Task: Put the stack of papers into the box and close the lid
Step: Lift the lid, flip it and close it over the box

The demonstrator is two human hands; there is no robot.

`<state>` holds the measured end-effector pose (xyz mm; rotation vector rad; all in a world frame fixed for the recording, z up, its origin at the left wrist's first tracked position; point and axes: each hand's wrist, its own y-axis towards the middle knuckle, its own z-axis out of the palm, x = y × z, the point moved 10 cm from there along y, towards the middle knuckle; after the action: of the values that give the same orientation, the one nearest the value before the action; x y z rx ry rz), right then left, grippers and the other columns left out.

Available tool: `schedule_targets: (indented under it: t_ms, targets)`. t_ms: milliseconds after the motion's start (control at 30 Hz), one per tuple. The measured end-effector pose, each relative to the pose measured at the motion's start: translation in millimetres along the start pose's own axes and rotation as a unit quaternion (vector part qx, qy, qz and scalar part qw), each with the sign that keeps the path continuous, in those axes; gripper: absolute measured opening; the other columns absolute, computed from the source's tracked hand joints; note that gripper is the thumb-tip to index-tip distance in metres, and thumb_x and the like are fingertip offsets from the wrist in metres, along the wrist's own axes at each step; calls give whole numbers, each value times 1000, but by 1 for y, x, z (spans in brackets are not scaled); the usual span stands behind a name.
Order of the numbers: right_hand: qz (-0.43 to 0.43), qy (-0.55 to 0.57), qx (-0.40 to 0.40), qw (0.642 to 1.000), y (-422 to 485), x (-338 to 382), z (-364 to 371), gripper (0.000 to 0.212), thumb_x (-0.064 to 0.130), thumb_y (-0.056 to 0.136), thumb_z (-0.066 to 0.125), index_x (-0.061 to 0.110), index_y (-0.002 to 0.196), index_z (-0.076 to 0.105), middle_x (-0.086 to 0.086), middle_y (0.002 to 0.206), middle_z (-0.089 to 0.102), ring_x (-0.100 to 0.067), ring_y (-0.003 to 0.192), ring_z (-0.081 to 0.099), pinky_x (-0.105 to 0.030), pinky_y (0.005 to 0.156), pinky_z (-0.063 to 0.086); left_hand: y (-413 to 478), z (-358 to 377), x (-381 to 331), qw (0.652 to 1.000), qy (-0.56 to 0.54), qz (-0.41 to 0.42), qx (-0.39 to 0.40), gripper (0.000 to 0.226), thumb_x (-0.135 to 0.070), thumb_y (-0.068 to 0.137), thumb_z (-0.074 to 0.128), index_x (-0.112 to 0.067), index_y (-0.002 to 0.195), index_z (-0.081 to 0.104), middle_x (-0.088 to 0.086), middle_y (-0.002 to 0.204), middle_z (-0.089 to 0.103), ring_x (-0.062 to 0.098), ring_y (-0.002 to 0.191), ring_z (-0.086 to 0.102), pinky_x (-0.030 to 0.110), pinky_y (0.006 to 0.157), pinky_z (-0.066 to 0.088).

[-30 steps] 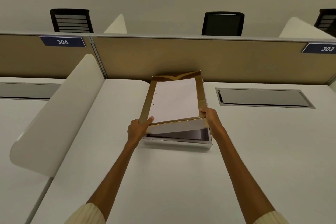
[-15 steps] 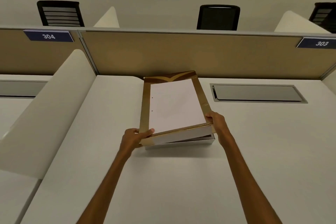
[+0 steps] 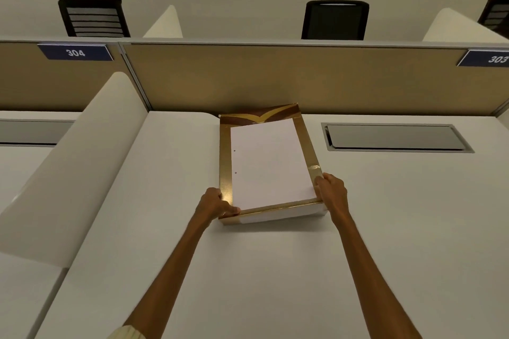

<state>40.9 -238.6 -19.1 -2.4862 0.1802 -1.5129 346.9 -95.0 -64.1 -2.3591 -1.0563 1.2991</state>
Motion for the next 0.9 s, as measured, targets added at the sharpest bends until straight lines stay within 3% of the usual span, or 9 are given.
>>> schedule_targets:
  t_ms: [133, 200, 333, 400, 500, 633, 733, 833, 900]
  targets:
    - [-20, -16, -8, 1000, -1, -12, 2, 28, 24, 94, 54, 3, 112, 61, -7, 92, 61, -25, 83, 59, -33, 74, 49, -2, 2, -2, 1000, 20, 4, -20, 49, -30, 63, 88, -13, 66, 42, 2, 65, 47, 15, 61, 44, 24, 53, 32]
    - [-24, -22, -11, 999, -3, -16, 4, 30, 22, 95, 53, 4, 120, 59, -10, 100, 63, -24, 87, 59, -37, 82, 51, -4, 2, -2, 999, 35, 1, -26, 46, -32, 65, 86, -8, 79, 50, 7, 78, 53, 19, 73, 51, 26, 59, 37]
    - [-12, -27, -2, 1000, -1, -33, 11, 42, 24, 96, 51, 5, 134, 51, -17, 125, 62, -33, 110, 61, -48, 99, 50, -2, 10, -1, 998, 63, -6, -24, 67, -34, 67, 85, 1, 114, 53, 18, 110, 62, 30, 97, 62, 29, 71, 40]
    - [-12, -26, 1, 1000, 2, -39, 12, 42, 25, 96, 52, 5, 134, 51, -17, 126, 62, -35, 112, 61, -49, 97, 51, 2, 11, 0, 998, 59, -8, -20, 74, -34, 66, 86, 1, 120, 50, 19, 121, 61, 26, 94, 58, 32, 77, 46]
    - [-10, -8, -1, 1000, 10, -37, 9, 43, 27, 95, 55, 4, 131, 51, -17, 124, 62, -35, 110, 62, -40, 89, 55, 9, 5, -9, 999, -2, 24, -42, 88, -33, 67, 85, -3, 138, 41, 18, 140, 51, 33, 123, 52, 41, 100, 45]
    - [4, 42, -6, 999, 40, -21, 5, 49, 29, 94, 55, 4, 136, 49, -14, 137, 56, -32, 127, 52, -39, 105, 42, 20, -20, -30, 982, -103, 79, -141, 37, -26, 78, 74, -3, 104, 64, 16, 104, 71, 35, 97, 67, 48, 88, 56]
    - [2, 67, -13, 998, 70, 0, 7, 46, 31, 92, 58, 5, 130, 56, -12, 130, 62, -29, 120, 57, -40, 104, 46, 43, -29, -38, 971, -137, 76, -181, 39, -24, 83, 67, -4, 116, 64, 15, 113, 70, 32, 103, 66, 45, 92, 55]
    - [-21, 52, -26, 998, 99, 23, 13, 42, 34, 90, 60, 3, 119, 61, -17, 117, 66, -32, 108, 63, -48, 97, 52, 63, -36, -56, 963, -165, 75, -201, 22, -18, 88, 60, 1, 97, 67, 14, 88, 70, 26, 79, 65, 34, 74, 56]
    - [-22, 64, -28, 997, 118, 33, 22, 37, 32, 90, 61, 1, 110, 64, -21, 108, 67, -30, 99, 64, -44, 92, 54, 78, -42, -65, 956, -182, 61, -220, 22, -18, 90, 57, 2, 91, 66, 15, 84, 67, 28, 79, 64, 32, 72, 52]
